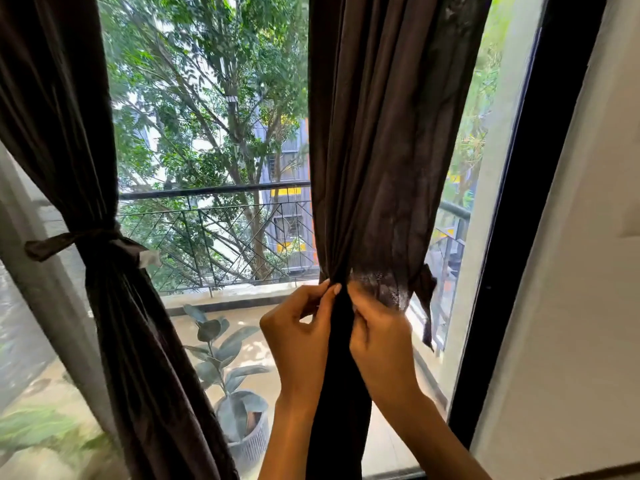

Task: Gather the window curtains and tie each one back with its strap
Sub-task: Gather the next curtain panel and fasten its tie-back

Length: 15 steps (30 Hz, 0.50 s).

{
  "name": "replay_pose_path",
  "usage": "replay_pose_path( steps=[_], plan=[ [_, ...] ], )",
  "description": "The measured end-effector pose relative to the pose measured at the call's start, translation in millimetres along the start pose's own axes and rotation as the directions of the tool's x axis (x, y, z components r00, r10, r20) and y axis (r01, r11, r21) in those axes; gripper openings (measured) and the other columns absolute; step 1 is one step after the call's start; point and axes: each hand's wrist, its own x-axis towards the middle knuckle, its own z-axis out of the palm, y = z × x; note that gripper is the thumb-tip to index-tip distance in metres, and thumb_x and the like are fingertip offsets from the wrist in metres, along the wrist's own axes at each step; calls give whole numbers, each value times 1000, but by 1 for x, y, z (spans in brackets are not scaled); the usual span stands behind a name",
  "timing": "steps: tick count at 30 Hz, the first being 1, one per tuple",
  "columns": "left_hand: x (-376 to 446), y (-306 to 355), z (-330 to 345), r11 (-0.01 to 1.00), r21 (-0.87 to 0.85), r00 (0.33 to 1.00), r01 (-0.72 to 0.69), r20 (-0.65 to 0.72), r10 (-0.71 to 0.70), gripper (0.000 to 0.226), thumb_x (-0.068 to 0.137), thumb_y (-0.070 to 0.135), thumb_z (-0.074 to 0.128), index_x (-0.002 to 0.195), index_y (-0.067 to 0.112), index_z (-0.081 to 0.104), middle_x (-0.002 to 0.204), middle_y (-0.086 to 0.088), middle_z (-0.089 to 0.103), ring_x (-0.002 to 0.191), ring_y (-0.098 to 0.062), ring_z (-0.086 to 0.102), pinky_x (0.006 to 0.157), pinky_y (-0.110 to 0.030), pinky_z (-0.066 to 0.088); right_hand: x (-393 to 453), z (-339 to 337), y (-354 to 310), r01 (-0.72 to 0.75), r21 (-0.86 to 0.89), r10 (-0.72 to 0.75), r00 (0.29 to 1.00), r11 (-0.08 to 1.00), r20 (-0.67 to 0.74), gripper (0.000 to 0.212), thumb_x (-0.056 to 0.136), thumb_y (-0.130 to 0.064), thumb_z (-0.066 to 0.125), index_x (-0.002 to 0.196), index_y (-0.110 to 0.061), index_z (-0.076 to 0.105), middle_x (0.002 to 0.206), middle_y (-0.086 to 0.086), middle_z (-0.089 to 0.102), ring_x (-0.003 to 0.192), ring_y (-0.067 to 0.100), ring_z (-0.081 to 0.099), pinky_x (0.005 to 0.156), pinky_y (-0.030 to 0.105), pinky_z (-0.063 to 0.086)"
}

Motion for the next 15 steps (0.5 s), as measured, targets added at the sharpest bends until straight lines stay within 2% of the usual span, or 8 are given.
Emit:
replay_pose_path(
  steps=[2, 4, 5, 7, 10, 11, 13, 15],
  plan=[
    [-3, 1, 0, 997, -70, 999, 29, 22, -28, 18, 79, 6, 73, 76, 23, 74, 67, 12, 71, 62, 3, 61, 60, -12, 47, 1, -2, -1, -15, 60, 9, 995, 998, 100, 47, 87, -13, 40, 130, -13, 58, 109, 2, 71, 94, 11, 64, 84, 11, 47],
    [-2, 1, -2, 994, -106, 998, 38, 44, -33, 8, 78, 18, 73, 76, 26, 74, 69, 12, 72, 64, 4, 61, 62, -14, 47, -1, -3, -1, -29, 141, 4, 985, 990, 175, 53, 83, -7, 41, 134, -12, 53, 127, -7, 59, 111, 6, 58, 94, 3, 37],
    [0, 1, -3, 993, -108, 998, 47, 55, -41, 1, 74, 28, 73, 75, 28, 74, 69, 12, 72, 65, 4, 61, 62, -15, 48, -3, -3, -1, -37, 178, -2, 976, 983, 217, 55, 82, -8, 41, 136, -12, 50, 135, -8, 52, 120, 4, 53, 101, 5, 33],
    [3, 1, -4, 992, -104, 997, 65, 48, -60, 13, 64, 38, 75, 75, 30, 74, 69, 12, 73, 64, 2, 63, 65, -17, 51, -7, -2, -2, -67, 241, -8, 955, 968, 295, 58, 82, -10, 40, 139, -14, 46, 144, -7, 45, 131, 2, 43, 109, 15, 31],
    [9, -1, -5, 998, -61, 999, 35, 22, -34, 7, 72, 24, 79, 75, 26, 74, 69, 9, 73, 64, -4, 66, 69, -26, 53, -10, -3, 4, -103, 294, -14, 928, 950, 372, 56, 84, -11, 44, 138, -23, 40, 149, -17, 31, 138, -5, 28, 115, 22, 24],
    [11, -2, -6, 999, -44, 1000, 30, 6, -30, 9, 74, 20, 78, 74, 27, 73, 68, 10, 72, 63, -4, 65, 68, -26, 52, -8, -4, 8, -97, 293, -18, 930, 951, 367, 51, 86, -18, 45, 136, -26, 43, 152, -17, 24, 141, -2, 23, 116, 23, 23],
    [16, -5, -9, 999, -36, 999, 37, -19, -38, 14, 75, 19, 78, 72, 31, 71, 65, 12, 71, 61, 0, 63, 65, -22, 50, 3, -7, 16, -100, 238, 47, 974, 966, 220, 44, 89, -36, 52, 132, -33, 48, 159, -11, 7, 145, 8, 16, 117, 27, 21],
    [20, -7, -10, 997, -45, 998, 58, -19, -58, 14, 73, 20, 79, 71, 32, 71, 65, 12, 71, 61, 0, 62, 64, -22, 50, 20, -13, 23, -261, 259, 247, 965, 930, 83, 76, 80, -48, 69, 144, -34, 30, 159, -7, -3, 146, 7, 10, 117, 27, 18]
  ],
)
